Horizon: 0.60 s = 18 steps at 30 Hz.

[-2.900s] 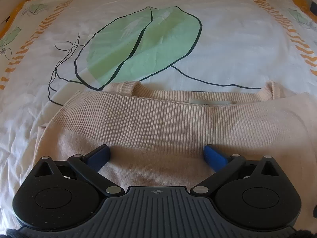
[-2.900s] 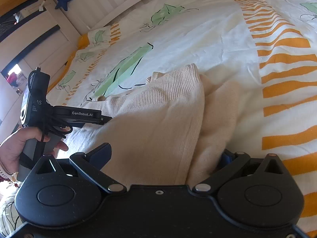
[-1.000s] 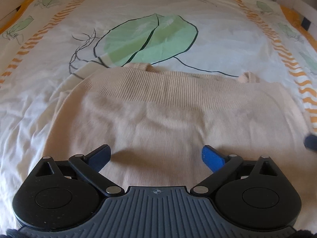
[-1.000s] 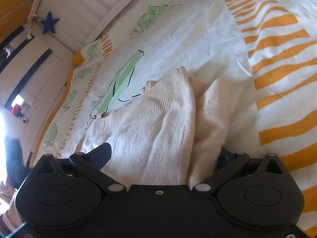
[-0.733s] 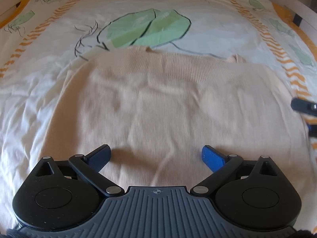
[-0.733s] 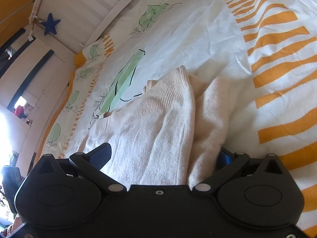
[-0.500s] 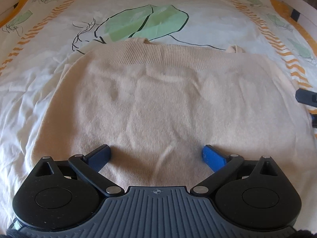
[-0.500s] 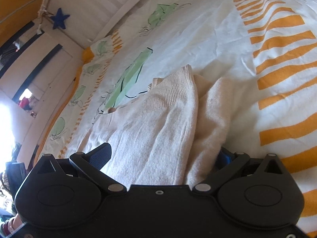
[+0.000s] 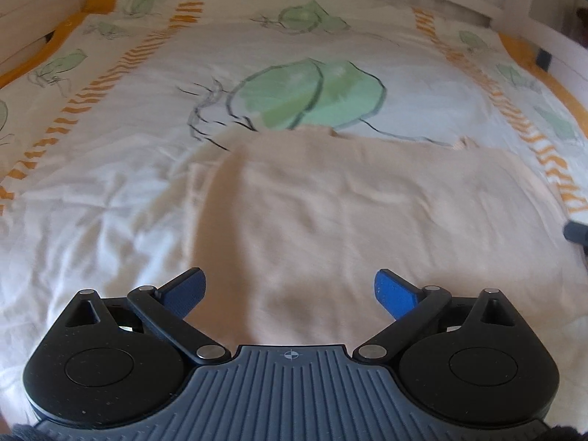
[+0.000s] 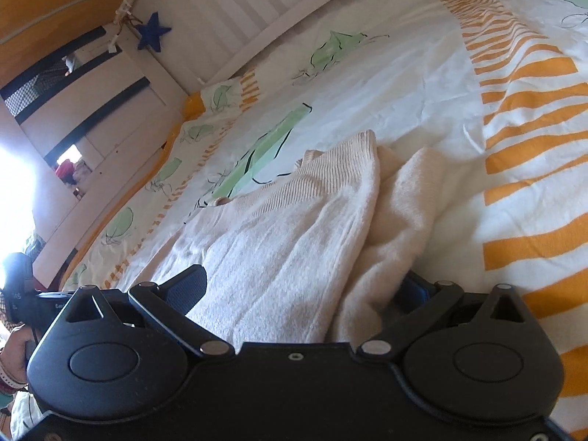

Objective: Fold small clothes
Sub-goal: 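Grasp the folded sweater's side with the right gripper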

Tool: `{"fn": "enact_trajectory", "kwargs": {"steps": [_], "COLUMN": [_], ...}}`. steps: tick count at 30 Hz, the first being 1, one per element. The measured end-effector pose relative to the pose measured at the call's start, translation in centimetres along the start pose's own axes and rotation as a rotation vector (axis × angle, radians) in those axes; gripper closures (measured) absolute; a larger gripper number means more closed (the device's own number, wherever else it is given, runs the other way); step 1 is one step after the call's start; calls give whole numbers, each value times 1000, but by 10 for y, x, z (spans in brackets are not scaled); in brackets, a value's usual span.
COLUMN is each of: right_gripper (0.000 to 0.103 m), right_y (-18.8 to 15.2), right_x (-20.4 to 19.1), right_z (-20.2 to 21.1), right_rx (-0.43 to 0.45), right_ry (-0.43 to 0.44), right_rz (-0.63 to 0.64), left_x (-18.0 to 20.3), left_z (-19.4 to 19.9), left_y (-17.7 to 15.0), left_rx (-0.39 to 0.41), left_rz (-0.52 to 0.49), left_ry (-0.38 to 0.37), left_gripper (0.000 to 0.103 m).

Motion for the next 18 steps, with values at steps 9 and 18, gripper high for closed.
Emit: {"fn": "enact_trajectory", "kwargs": {"steps": [9, 18], "right_gripper": [0, 72], "right_y": [6, 10], "right_x": [0, 3], "right_z": [0, 0], "right_rx": [-61, -177], "right_ry": [-59, -184], "right_rz": [-136, -212], "left_x": [-39, -58], "left_z": [-6, -23], "left_y": [34, 60], "left_rx": [64, 106], "left_rz": [11, 32], "left_ry": [-14, -75], "left_gripper": [3, 4]}}
Point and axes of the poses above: each gripper's, at about its wrist camera, not at the fingertips, and z roughly against the way its jaws point, x to its right, y to its top, the point moved 10 cm from there along -z, roughly the way its jaws point, and after that the axes turned 13 degrees about z, right-handed, at the moved point
